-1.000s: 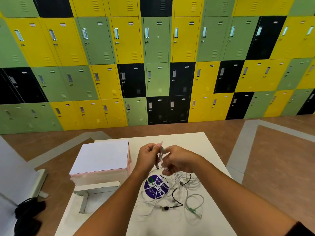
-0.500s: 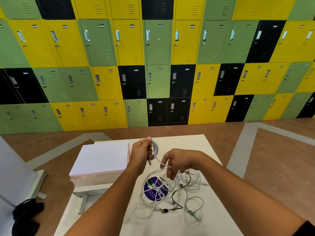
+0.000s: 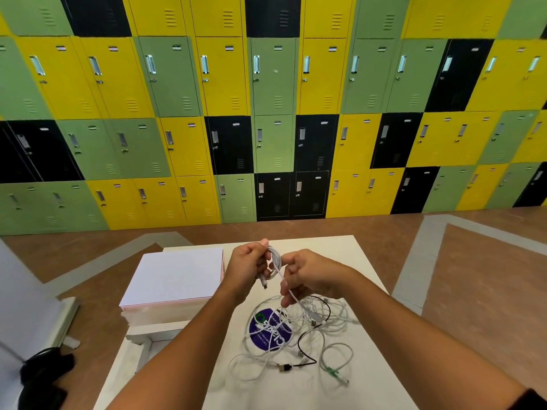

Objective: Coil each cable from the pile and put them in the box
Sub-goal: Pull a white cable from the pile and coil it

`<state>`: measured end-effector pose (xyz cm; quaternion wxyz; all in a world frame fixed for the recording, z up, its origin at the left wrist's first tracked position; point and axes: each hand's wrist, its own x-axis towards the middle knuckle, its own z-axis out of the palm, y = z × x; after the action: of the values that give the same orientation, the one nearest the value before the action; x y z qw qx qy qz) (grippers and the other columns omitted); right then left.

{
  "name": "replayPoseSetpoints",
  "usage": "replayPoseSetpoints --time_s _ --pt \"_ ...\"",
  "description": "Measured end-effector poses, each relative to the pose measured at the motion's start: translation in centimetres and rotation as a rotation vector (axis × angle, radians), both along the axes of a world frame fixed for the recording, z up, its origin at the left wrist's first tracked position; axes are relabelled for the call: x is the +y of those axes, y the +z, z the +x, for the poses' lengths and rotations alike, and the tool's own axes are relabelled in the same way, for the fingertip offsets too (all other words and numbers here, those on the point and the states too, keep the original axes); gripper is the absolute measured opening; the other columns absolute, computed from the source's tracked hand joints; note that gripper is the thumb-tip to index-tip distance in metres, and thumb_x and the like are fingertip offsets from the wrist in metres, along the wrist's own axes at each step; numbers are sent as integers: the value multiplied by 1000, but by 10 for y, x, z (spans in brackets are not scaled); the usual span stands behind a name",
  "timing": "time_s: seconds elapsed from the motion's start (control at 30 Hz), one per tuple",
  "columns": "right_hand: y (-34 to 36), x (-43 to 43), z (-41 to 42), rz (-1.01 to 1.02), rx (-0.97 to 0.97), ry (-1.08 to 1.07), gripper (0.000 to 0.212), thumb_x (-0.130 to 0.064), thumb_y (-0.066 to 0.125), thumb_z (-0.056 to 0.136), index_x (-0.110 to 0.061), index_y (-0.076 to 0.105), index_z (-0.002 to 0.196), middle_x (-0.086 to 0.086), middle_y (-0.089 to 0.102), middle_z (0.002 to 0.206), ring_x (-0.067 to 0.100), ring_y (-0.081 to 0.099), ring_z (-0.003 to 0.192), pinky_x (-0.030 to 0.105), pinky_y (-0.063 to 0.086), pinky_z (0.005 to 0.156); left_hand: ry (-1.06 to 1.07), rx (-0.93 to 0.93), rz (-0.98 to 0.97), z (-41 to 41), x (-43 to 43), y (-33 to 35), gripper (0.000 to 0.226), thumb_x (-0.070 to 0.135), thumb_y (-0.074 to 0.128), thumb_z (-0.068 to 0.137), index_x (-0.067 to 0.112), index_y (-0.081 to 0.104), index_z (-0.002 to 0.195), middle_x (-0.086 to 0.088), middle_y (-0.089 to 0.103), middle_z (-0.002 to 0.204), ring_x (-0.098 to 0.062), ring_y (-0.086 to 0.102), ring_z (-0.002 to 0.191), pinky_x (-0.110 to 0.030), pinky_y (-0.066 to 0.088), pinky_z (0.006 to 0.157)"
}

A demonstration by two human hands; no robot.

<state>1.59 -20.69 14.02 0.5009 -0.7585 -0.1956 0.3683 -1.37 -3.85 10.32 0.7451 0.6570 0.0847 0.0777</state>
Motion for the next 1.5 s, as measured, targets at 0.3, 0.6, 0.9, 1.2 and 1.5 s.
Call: replayPoseSetpoints --time_s 0.3,0.6,0.9,1.2,1.5 --pt "-11 15 0 1 -248 -262 19 -9 52 96 -13 70 97 3 44 68 13 37 57 26 30 48 92 31 -249 4 -12 9 36 25 46 106 4 55 79 4 41 45 -8 38 40 -24 37 47" --pt "-18 13 9 52 -475 -326 27 -36 57 94 -18 76 84 14 65 73 15 51 70 41 46 70 -29 47 -480 6 -9 10 34 21 44 107 4 58 80 -4 47 59 -11 48 52 -28 53 64" --pt "-8 2 13 -71 -576 -336 23 -24 59 98 -15 78 89 0 59 63 1 40 42 24 32 51 -118 105 -102 0 4 2 33 24 44 107 1 68 110 -6 69 75 -22 68 79 -45 54 88" --pt "-9 2 13 -200 -624 -252 24 -25 58 98 -16 77 89 -1 54 59 7 38 46 21 31 46 -95 156 1 5 3 9 32 2 38 102 4 70 106 -8 62 75 -18 61 67 -35 52 68" --pt "-9 0 11 -123 -591 -151 27 -30 58 100 -15 78 90 -4 42 55 4 32 43 27 27 52 -57 -21 345 7 -4 -2 29 23 52 104 8 62 83 -3 56 61 -12 45 53 -30 43 53"
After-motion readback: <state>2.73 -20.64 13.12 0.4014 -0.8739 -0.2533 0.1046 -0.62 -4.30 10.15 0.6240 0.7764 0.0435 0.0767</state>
